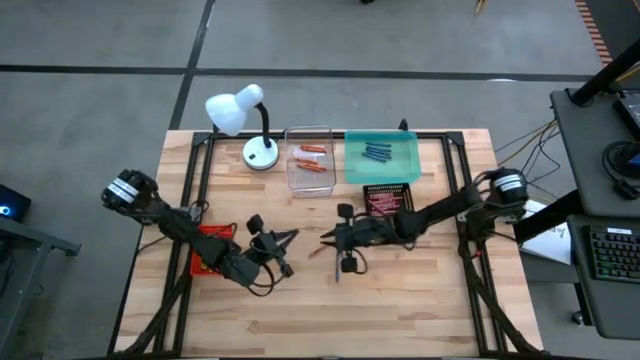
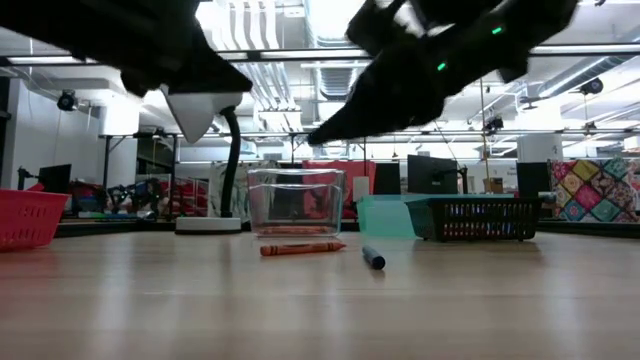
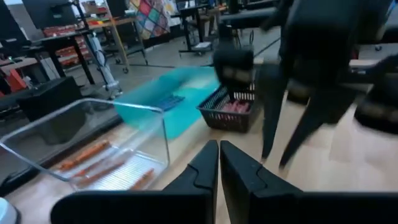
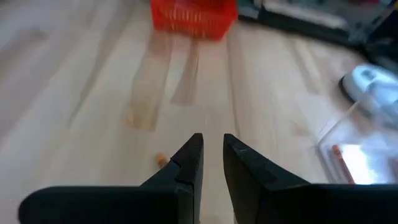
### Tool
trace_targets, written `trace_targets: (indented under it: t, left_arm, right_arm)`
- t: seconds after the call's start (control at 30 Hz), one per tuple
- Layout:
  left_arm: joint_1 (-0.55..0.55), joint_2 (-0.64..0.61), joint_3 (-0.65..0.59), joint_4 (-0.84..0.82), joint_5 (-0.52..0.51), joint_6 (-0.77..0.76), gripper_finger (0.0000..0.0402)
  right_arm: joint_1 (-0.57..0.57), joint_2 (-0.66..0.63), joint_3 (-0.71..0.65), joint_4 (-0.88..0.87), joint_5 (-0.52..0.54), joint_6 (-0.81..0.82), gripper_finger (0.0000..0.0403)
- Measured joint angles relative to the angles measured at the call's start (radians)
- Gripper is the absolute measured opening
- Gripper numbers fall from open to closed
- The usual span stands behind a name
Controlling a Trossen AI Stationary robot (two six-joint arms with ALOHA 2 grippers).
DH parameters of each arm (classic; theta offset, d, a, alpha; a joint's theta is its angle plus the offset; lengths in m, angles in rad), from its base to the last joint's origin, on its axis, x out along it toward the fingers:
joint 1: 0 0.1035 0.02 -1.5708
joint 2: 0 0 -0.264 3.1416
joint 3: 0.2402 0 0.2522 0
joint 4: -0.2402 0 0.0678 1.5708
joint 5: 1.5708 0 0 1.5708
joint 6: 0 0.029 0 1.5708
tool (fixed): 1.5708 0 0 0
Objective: Sort crayons
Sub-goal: Put the orange crayon into the transparent bin
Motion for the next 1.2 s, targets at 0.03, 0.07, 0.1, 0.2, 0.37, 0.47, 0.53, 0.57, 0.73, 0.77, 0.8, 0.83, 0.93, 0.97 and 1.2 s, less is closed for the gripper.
trace_targets:
  t: [0.03,0.07,0.1,0.2,0.37,0.47,0.53,0.57,0.73,0.77,0.8,0.83,0.93,0.97,1.2]
  left_arm:
    - [-0.001,-0.014,-0.001,-0.003,-0.004,0.007,0.0000]
    - [-0.001,-0.030,-0.001,0.000,-0.007,0.010,0.0000]
    - [-0.002,-0.048,-0.003,0.002,-0.009,0.012,0.0000]
    - [-0.004,-0.092,-0.012,-0.002,-0.011,0.025,0.0000]
    - [-0.005,-0.149,-0.026,-0.001,-0.012,0.067,0.0000]
    - [-0.005,-0.163,-0.030,-0.002,-0.020,0.089,0.0000]
    - [-0.006,-0.170,-0.030,-0.004,-0.027,0.101,0.0000]
    - [-0.006,-0.172,-0.030,-0.003,-0.028,0.103,0.0000]
    - [-0.007,-0.173,-0.039,-0.001,-0.030,0.104,0.0000]
    - [-0.010,-0.174,-0.042,-0.004,-0.032,0.105,0.0000]
    - [-0.010,-0.174,-0.045,-0.006,-0.033,0.104,0.0000]
    - [-0.010,-0.171,-0.046,-0.002,-0.032,0.100,0.0000]
    - [-0.010,-0.173,-0.049,-0.004,-0.044,0.095,0.0000]
    - [-0.010,-0.173,-0.049,-0.003,-0.045,0.092,0.0000]
    - [-0.010,-0.176,-0.049,-0.001,-0.046,0.089,0.0000]
  right_arm:
    - [-0.009,0.020,0.024,-0.036,-0.014,0.000,0.0052]
    - [-0.018,0.038,0.047,-0.082,-0.029,0.000,0.0052]
    - [-0.026,0.057,0.075,-0.129,-0.046,0.000,0.0052]
    - [-0.039,0.106,0.162,-0.258,-0.096,-0.002,0.0052]
    - [-0.045,0.174,0.305,-0.494,-0.160,-0.046,0.0054]
    - [-0.045,0.204,0.369,-0.565,-0.177,-0.075,0.0069]
    - [-0.045,0.219,0.400,-0.592,-0.178,-0.098,0.0085]
    - [-0.046,0.222,0.407,-0.604,-0.178,-0.105,0.0094]
    - [-0.054,0.236,0.430,-0.640,-0.179,-0.122,0.0141]
    - [-0.055,0.235,0.430,-0.638,-0.181,-0.123,0.0147]
    - [-0.057,0.235,0.430,-0.636,-0.181,-0.123,0.0151]
    - [-0.059,0.235,0.428,-0.640,-0.181,-0.122,0.0153]
    - [-0.067,0.235,0.427,-0.639,-0.207,-0.120,0.0155]
    - [-0.069,0.235,0.426,-0.636,-0.212,-0.120,0.0155]
    - [-0.076,0.285,0.422,-0.564,-0.227,-0.117,0.0155]
